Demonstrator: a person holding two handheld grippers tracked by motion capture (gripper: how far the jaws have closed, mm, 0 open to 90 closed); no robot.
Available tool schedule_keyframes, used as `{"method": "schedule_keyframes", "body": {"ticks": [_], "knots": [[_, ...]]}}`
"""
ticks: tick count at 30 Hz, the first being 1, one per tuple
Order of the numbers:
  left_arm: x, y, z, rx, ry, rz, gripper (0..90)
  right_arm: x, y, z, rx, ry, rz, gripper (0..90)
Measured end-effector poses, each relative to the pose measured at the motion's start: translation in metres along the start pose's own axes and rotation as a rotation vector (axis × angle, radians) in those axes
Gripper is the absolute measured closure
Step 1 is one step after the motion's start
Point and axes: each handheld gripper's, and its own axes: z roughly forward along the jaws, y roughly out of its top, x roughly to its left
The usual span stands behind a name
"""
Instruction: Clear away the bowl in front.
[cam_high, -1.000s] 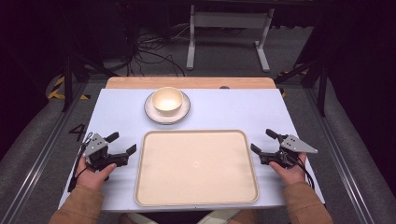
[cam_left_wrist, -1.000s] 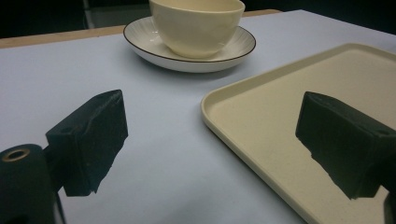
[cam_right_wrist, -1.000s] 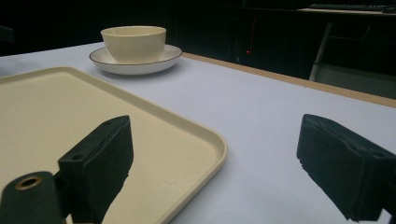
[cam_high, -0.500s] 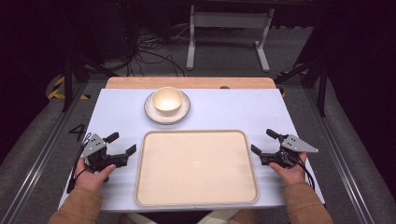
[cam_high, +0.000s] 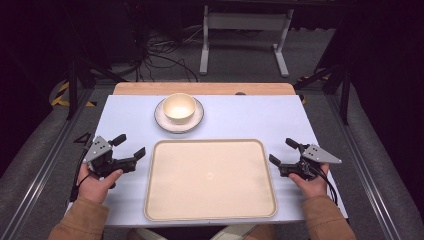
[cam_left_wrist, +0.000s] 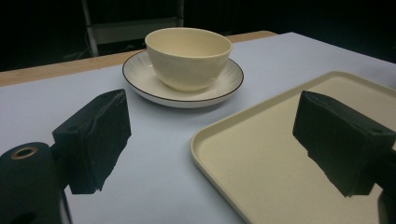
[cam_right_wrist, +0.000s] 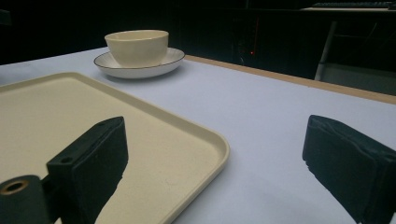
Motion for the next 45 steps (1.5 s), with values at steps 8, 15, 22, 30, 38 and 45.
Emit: {"method": "schedule_keyframes", "body": {"ticks": [8, 15, 22, 30, 38, 45], "knots": [[-0.002, 0.012, 0.005, -0.004, -0.013, 0.007, 11.6, 0.000, 0.000, 0.000, 0.001, 0.003, -0.001, 8.4], [0.001, 0.024, 0.011, 0.005, -0.022, 0.004, 11.6, 0.000, 0.000, 0.001, 0.004, 0.006, -0.009, 7.7], [0.001, 0.039, 0.023, 0.012, -0.027, 0.015, 12.7, 0.000, 0.000, -0.001, -0.009, -0.003, -0.002, 7.4], [0.005, 0.053, 0.040, 0.015, -0.039, 0.018, 12.7, 0.000, -0.001, -0.001, -0.012, -0.002, -0.004, 6.4], [0.007, 0.062, 0.057, 0.020, -0.052, 0.045, 12.6, -0.001, -0.001, -0.002, -0.019, 0.001, 0.002, 5.9], [0.009, 0.071, 0.071, 0.012, -0.074, 0.041, 12.4, -0.002, -0.002, -0.003, -0.039, -0.004, 0.019, 5.8]]}}
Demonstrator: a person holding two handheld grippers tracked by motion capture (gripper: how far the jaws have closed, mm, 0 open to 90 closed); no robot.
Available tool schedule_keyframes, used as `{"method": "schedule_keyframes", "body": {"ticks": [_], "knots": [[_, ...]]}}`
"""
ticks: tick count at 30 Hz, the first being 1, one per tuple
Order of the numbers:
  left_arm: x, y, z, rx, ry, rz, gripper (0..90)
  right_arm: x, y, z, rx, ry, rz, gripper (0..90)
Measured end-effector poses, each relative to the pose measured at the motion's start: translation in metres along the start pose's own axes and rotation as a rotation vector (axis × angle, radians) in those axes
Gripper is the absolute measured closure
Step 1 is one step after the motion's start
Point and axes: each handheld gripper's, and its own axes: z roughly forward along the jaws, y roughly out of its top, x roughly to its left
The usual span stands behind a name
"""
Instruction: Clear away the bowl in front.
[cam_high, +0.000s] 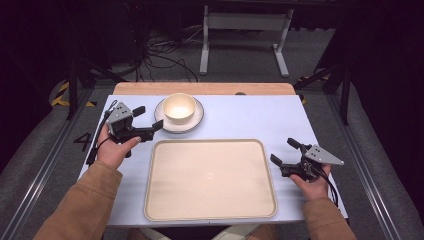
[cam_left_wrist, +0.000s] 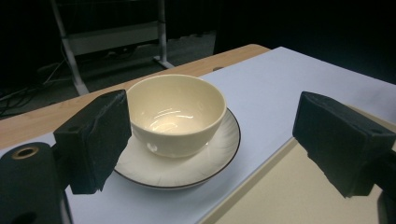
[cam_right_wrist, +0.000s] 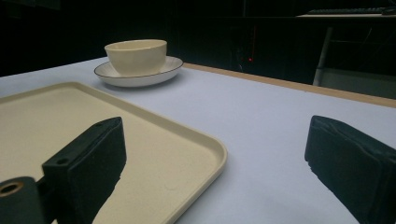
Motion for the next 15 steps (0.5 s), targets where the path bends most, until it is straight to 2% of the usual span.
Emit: {"method": "schedule_keyframes", "body": {"ticks": [8, 15], "knots": [[0.003, 0.008, 0.011, 0.003, -0.005, 0.006, 12.0, 0.000, 0.000, -0.001, -0.010, 0.000, 0.005, 5.2], [0.007, 0.013, 0.023, 0.015, -0.021, -0.015, 12.4, 0.000, -0.001, -0.001, -0.016, -0.002, 0.001, 3.9]]}}
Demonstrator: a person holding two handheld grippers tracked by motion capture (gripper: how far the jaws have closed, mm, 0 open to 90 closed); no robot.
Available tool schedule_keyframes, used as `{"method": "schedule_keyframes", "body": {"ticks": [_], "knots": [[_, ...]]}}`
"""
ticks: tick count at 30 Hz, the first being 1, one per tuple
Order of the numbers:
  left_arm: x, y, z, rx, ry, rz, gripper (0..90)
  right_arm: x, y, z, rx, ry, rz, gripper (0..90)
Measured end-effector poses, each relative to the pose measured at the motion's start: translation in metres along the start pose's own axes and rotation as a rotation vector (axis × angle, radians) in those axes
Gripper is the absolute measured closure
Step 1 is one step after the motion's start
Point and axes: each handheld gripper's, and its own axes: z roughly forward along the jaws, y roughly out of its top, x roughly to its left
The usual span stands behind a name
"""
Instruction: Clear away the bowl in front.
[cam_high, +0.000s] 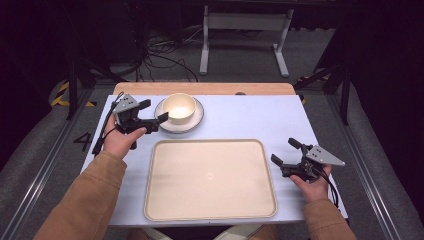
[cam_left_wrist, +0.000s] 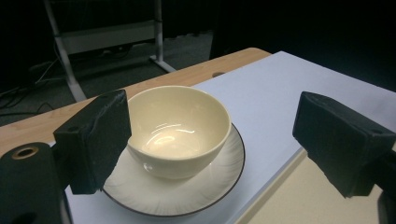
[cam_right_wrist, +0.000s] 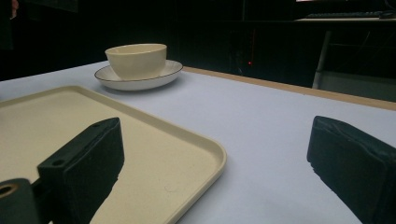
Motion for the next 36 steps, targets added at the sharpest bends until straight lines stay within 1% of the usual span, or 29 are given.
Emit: {"method": "schedule_keyframes", "body": {"ticks": [1, 2, 3, 4, 6, 7, 9, 10, 11, 13, 16, 17, 18, 19, 21, 22, 23, 24, 26, 29, 31, 32, 33, 34, 35, 36], "knots": [[0.000, 0.001, 0.001, -0.002, -0.001, 0.004, 12.4, 0.000, 0.000, 0.000, 0.000, 0.000, 0.000, 3.8], [-0.001, 0.002, 0.003, -0.008, -0.005, -0.003, 12.4, 0.000, 0.000, 0.000, 0.000, 0.001, 0.001, 3.8], [0.000, 0.003, 0.004, -0.011, -0.010, -0.001, 12.4, 0.000, 0.000, 0.000, 0.000, 0.001, 0.002, 3.4], [0.000, 0.004, 0.005, -0.006, -0.021, -0.014, 12.4, 0.000, 0.000, 0.000, 0.000, 0.000, 0.003, 3.1], [0.001, 0.006, 0.007, -0.012, -0.031, -0.022, 12.5, 0.000, 0.000, 0.000, -0.003, -0.002, 0.003, 2.9], [0.002, 0.007, 0.008, -0.013, -0.040, -0.029, 13.1, 0.000, 0.000, 0.000, -0.004, -0.002, 0.004, 2.7], [0.003, 0.008, 0.009, -0.014, -0.047, -0.028, 16.3, 0.000, 0.000, 0.000, -0.005, -0.003, 0.003, 2.6], [0.004, 0.010, 0.010, -0.011, -0.057, -0.029, 16.3, 0.000, 0.000, 0.000, -0.003, -0.004, 0.001, 2.6], [0.004, 0.012, 0.012, -0.008, -0.064, -0.044, 17.2, 0.000, 0.000, 0.000, -0.002, -0.003, -0.001, 2.3], [0.006, 0.014, 0.013, -0.012, -0.069, -0.065, 18.6, 0.000, 0.000, 0.000, -0.001, -0.003, -0.002, 2.3], [0.008, 0.015, 0.016, -0.009, -0.074, -0.065, 19.8, 0.001, 0.000, 0.000, -0.003, -0.012, -0.009, 1.4], [0.008, 0.016, 0.017, -0.007, -0.075, -0.058, 19.8, 0.002, 0.000, 0.000, -0.004, -0.015, -0.009, 1.8], [0.008, 0.017, 0.018, 0.005, -0.073, -0.043, 19.6, 0.002, 0.000, 0.000, -0.003, -0.014, -0.009, 1.9], [0.008, 0.017, 0.019, 0.011, -0.075, -0.039, 19.2, 0.002, 0.000, 0.000, -0.003, -0.015, -0.009, 2.1], [0.008, 0.018, 0.021, 0.027, -0.065, -0.012, 16.2, 0.002, 0.000, 0.000, -0.002, -0.017, -0.012, 2.7], [0.008, 0.018, 0.021, 0.027, -0.065, -0.012, 14.6, 0.002, 0.000, 0.000, -0.001, -0.018, -0.013, 2.8], [0.007, 0.019, 0.023, 0.032, -0.052, 0.016, 12.6, 0.002, 0.000, 0.000, -0.001, -0.018, -0.013, 2.9], [0.007, 0.019, 0.023, 0.032, -0.052, 0.016, 11.5, 0.002, 0.000, 0.000, -0.001, -0.018, -0.013, 2.9], [0.006, 0.020, 0.026, 0.062, -0.024, 0.054, 10.2, 0.002, 0.000, 0.000, -0.001, -0.020, -0.011, 2.9], [0.006, 0.020, 0.031, 0.089, -0.020, 0.094, 8.4, 0.002, 0.000, 0.000, 0.001, -0.022, -0.013, 3.2], [0.008, 0.020, 0.033, 0.096, -0.045, 0.106, 6.9, 0.003, 0.000, 0.000, 0.001, -0.022, -0.018, 3.4], [0.009, 0.020, 0.036, 0.116, -0.054, 0.105, 6.5, 0.003, 0.000, 0.000, 0.003, -0.023, -0.021, 3.6], [0.009, 0.020, 0.036, 0.116, -0.054, 0.105, 7.1, 0.003, 0.000, 0.000, 0.003, -0.023, -0.021, 3.6], [0.009, 0.020, 0.037, 0.128, -0.063, 0.107, 7.1, 0.003, 0.000, 0.000, 0.003, -0.023, -0.022, 3.6], [0.010, 0.020, 0.038, 0.147, -0.082, 0.121, 7.5, 0.003, 0.000, 0.000, 0.003, -0.023, -0.023, 3.6], [0.009, 0.019, 0.040, 0.175, -0.081, 0.129, 7.7, 0.003, 0.000, 0.000, 0.003, -0.025, -0.024, 3.6]]}}
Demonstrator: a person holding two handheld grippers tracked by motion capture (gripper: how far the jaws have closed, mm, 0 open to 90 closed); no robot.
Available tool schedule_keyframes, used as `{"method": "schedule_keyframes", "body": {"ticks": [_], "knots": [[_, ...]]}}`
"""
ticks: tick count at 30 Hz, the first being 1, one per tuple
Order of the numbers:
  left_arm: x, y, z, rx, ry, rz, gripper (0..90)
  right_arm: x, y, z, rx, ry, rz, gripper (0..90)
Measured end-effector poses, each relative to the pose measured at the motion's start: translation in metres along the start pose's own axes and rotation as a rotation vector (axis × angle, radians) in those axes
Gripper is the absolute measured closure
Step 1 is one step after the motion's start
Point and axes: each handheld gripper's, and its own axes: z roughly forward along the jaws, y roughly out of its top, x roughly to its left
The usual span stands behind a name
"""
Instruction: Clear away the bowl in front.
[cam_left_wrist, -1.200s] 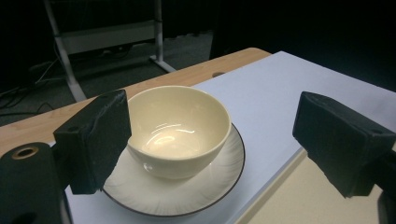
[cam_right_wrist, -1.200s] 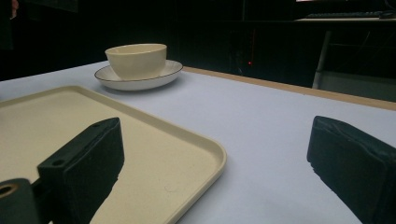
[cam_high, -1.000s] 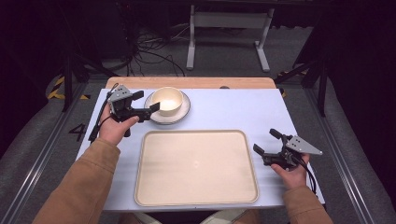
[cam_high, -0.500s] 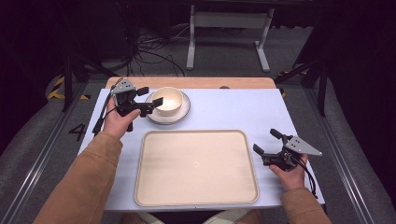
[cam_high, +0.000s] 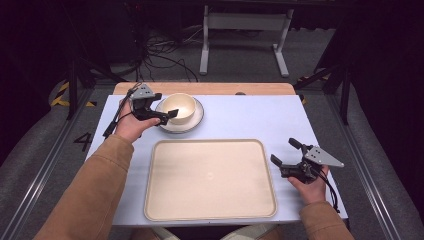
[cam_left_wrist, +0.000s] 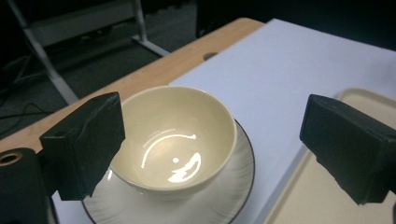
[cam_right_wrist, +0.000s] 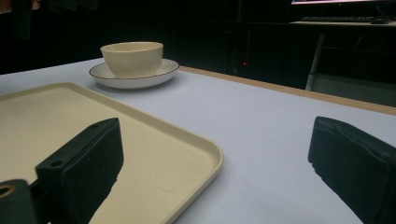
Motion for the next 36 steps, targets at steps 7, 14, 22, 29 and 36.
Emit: {"method": "schedule_keyframes", "body": {"ticks": [7, 14, 22, 29, 36], "knots": [[-0.004, 0.008, 0.014, 0.124, -0.024, 0.062, 13.6, 0.000, 0.000, 0.000, 0.002, -0.003, 0.000, 3.9], [-0.001, 0.011, 0.026, 0.159, -0.037, 0.075, 19.2, 0.001, 0.000, 0.000, 0.003, -0.004, -0.004, 4.4], [0.005, 0.006, 0.044, 0.200, -0.127, 0.107, 31.1, 0.001, 0.000, 0.001, 0.006, -0.009, -0.010, 4.3], [0.006, 0.003, 0.056, 0.259, -0.150, 0.124, 36.5, 0.002, 0.000, 0.001, 0.007, -0.015, -0.012, 4.3], [0.009, -0.003, 0.068, 0.308, -0.141, 0.135, 36.7, 0.002, 0.000, 0.001, 0.007, -0.020, -0.017, 4.3]]}}
